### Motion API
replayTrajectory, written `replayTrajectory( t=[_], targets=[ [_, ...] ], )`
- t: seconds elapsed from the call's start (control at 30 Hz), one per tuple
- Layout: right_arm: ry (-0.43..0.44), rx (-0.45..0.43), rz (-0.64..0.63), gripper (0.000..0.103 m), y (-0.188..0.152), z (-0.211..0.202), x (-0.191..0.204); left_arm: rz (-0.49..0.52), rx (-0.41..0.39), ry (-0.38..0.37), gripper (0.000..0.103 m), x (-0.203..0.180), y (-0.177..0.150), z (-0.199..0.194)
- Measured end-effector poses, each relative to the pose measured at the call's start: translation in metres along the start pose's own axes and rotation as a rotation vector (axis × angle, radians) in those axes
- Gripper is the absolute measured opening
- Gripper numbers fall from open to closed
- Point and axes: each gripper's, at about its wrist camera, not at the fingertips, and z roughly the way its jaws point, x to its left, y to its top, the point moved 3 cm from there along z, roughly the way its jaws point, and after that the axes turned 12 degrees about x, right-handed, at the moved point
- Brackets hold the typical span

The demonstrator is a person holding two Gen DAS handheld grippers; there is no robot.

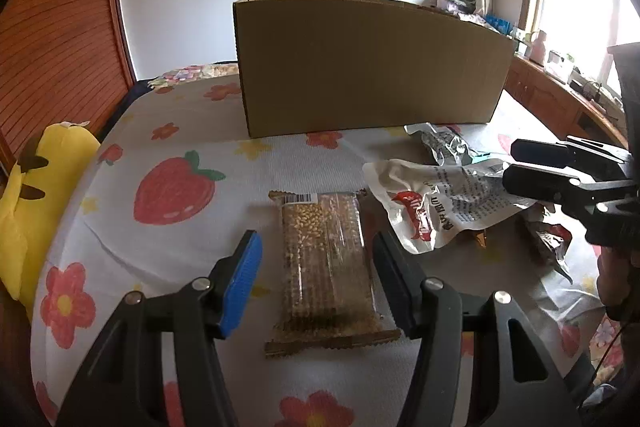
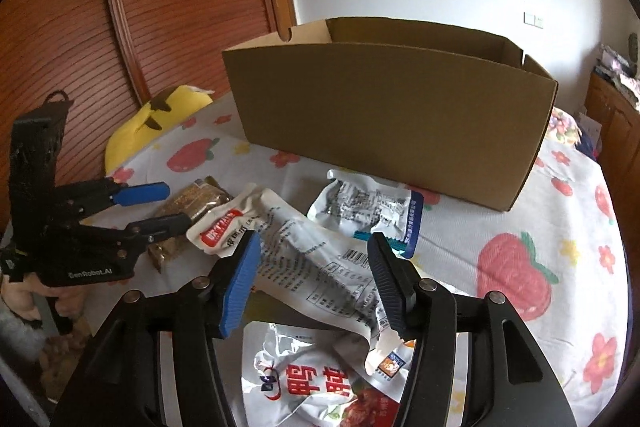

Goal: Organize snacks
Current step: 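Move the left gripper to the granola bar and grasp it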

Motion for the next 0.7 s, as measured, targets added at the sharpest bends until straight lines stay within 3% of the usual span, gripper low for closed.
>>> replayTrajectory(
  t=[0.37, 0.53, 0.7],
  targets=[
    [-0.012, 0.036, -0.063, 0.058, 0.0, 0.012, 0.009, -0.015, 0.066, -0.004, 0.057, 0.002, 0.002, 0.014],
    [0.004, 0.067, -0.101, 0.061, 0.004, 0.015, 0.014, -0.012, 0.058, 0.012, 0.047, 0.001, 0.001, 0.013],
    [0.023, 0.103, -0.109, 0.062, 0.006, 0.018, 0.014, -0.014, 0.048, 0.02, 0.044, 0.002, 0.001, 0.012]
  ],
)
